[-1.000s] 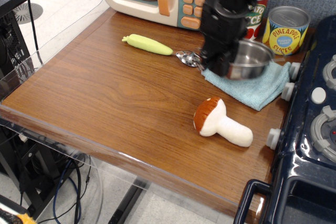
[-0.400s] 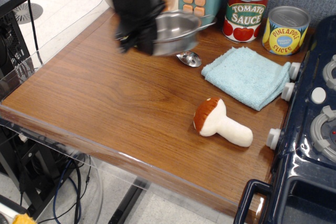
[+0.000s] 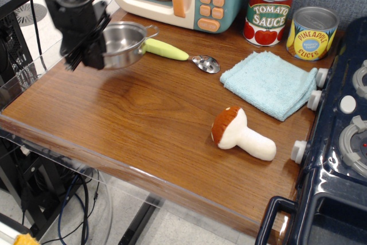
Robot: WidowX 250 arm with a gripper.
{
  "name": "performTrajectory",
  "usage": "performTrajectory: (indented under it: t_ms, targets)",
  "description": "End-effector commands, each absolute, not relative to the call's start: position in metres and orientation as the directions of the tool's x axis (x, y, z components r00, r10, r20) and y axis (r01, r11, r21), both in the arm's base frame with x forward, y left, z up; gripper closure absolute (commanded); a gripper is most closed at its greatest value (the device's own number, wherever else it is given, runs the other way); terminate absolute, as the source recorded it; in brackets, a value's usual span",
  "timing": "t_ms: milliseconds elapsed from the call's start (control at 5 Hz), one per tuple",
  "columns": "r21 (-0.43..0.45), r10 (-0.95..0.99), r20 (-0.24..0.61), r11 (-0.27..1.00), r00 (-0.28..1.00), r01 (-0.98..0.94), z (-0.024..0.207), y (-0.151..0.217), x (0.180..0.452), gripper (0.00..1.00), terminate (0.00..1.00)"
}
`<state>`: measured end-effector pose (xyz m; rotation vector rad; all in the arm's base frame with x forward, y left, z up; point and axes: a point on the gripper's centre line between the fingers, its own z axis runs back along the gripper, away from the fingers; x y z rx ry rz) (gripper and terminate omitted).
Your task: Move the silver pot to an empty space in front of the microwave.
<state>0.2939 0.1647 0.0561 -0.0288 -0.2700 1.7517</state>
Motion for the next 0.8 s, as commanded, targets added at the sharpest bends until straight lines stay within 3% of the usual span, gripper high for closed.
performTrajectory:
  t_ms: [0,200,400,600]
  targets:
    - [-0.204,0.924,0.202,-0.285,-0.325,-0.937,0.0437,0.1958,0.2748,1.00,0.00]
    - [-0.206,0.916,0.228,-0.287,-0.331,-0.936,0.0399,0.1947,0.2774,1.00,0.00]
    - [-0.181,0.904,0.244,-0.314,-0.351,-0.932,0.0404,0.1912,0.2781,0.00,0.00]
    - [-0.183,0.909,0.252,-0.294,-0.333,-0.938,0.0394,0.1881,0.2783,0.00,0.00]
